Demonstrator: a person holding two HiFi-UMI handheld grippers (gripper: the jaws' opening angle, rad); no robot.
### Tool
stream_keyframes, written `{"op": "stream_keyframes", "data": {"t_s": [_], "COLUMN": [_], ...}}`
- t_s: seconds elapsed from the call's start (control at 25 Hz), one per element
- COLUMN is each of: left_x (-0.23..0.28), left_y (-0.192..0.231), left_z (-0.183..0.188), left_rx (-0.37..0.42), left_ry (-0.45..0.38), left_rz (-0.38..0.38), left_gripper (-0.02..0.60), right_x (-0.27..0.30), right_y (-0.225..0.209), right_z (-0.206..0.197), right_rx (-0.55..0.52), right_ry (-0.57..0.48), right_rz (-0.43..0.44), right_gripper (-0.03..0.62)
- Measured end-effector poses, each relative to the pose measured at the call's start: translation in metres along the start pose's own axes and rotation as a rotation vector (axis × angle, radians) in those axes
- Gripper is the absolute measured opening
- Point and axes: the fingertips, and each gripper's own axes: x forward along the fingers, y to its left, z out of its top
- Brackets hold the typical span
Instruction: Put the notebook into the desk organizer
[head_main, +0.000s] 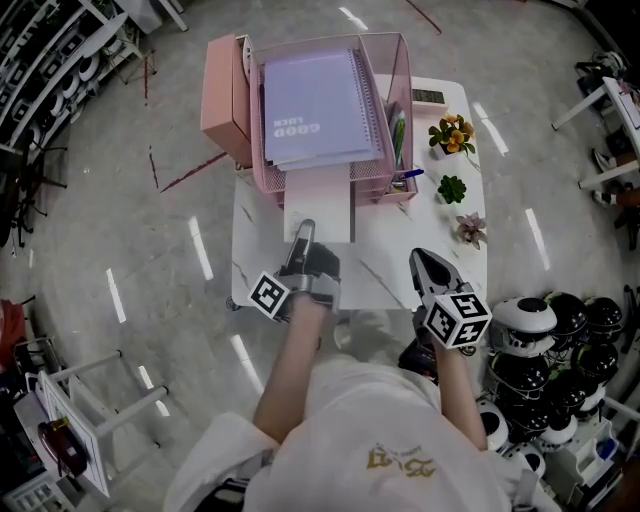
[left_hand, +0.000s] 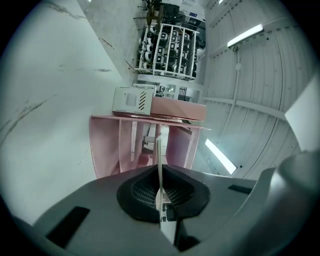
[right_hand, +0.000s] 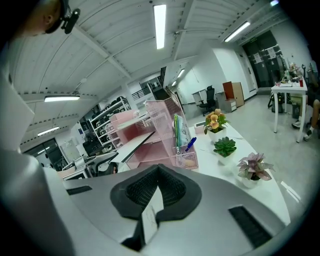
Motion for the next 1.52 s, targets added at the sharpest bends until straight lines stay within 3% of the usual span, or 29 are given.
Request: {"op": "stream_keyframes", "data": {"t_s": [0.44,0.92,1.52], "left_x": [0.023,0.037,0.057], "left_y": [0.006,0.013,0.013], "left_z": [0.009,0.013,0.021], "left_rx": [0.024,0.031,0.082], "left_ry": [-0.03,-0.08,-0.108], "left_rz": [0.002,0.042,0.062], "left_gripper": [0.034,0.115,0.132], "right_x": [0.015,0.022,0.024], "right_y": [-0.01,-0.018,-0.031], "right_z": [0.002,0.006,0.013], "right_rx": [-0.003,0.0,0.002], "right_ry": [0.024,0.039,0.029], "right_rz": [-0.001,-0.006,-0.01], "right_gripper": [0.012,0.012,0.012]}}
